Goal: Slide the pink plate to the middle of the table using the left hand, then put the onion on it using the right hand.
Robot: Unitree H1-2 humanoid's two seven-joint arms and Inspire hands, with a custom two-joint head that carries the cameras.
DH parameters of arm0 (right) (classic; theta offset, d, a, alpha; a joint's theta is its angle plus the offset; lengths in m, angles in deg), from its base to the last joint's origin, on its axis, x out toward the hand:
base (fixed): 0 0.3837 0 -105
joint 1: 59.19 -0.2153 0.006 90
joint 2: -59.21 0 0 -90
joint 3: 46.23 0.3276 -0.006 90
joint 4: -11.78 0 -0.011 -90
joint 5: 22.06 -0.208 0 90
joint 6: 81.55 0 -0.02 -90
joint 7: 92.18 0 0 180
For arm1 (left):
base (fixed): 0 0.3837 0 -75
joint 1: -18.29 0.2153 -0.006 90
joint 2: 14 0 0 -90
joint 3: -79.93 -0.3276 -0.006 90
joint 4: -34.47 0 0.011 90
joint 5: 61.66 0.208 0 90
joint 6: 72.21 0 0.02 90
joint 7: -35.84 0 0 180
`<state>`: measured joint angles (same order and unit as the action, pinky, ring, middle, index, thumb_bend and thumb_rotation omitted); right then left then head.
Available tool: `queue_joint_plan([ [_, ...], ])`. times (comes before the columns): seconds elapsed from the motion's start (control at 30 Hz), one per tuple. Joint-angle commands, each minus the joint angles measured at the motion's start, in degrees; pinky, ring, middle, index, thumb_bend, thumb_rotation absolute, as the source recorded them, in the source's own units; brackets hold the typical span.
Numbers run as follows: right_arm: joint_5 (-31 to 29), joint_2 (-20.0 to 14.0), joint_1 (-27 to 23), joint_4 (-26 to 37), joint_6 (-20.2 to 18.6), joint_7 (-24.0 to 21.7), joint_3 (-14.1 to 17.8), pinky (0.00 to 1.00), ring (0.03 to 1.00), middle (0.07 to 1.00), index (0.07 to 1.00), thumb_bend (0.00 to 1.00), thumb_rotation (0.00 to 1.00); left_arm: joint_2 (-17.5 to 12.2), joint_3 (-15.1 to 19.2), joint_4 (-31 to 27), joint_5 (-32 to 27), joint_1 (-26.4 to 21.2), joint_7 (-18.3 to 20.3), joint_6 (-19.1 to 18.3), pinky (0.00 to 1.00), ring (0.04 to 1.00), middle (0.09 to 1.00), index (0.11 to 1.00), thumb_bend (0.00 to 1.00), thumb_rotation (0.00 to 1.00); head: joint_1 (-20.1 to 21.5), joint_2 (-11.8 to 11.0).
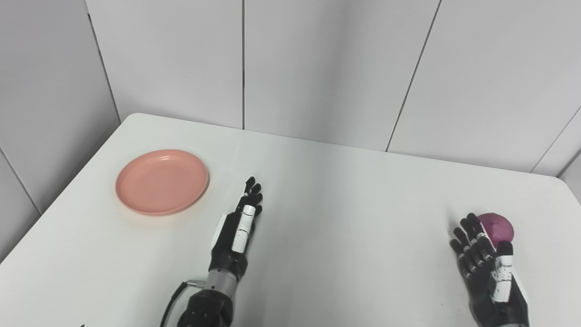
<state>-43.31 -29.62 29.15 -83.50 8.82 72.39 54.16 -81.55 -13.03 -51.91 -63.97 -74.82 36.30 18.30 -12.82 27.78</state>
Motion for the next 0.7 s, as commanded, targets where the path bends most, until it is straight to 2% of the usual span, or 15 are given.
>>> queue_joint_plan([
  [0.0,-0.6,0.7,4.8,-6.3,1.6,-1.2,0.4,1.0,1.0,1.0,1.0,0.8,1.0,0.7,-0.4,3.7,0.6,2.2,-0.7,-0.1,1.0,1.0,1.0,1.0,0.74,0.93,0.0,0.1],
  [0.5,-0.8,0.5,4.5,-7.5,1.3,-2.3,1.1,1.0,1.0,1.0,1.0,0.89,0.99,0.8,-0.5,5.4,1.6,1.6,-1.4,0.8,1.0,1.0,1.0,1.0,0.71,0.97,-0.4,-0.7],
  [0.57,-0.9,0.6,4.5,-7.4,1.2,-2.4,1.1,1.0,1.0,1.0,1.0,0.89,0.99,0.8,-0.1,5.2,0.5,1.7,-0.9,0.7,1.0,1.0,1.0,1.0,0.72,0.96,-0.2,-0.6],
  [0.67,-1.2,0.6,4.7,-7.1,1.0,-2.5,1.3,1.0,1.0,1.0,1.0,0.89,0.98,1.1,1.3,4.0,-4.2,1.9,1.3,0.6,1.0,0.997,1.0,1.0,0.75,0.92,0.0,-0.4],
])
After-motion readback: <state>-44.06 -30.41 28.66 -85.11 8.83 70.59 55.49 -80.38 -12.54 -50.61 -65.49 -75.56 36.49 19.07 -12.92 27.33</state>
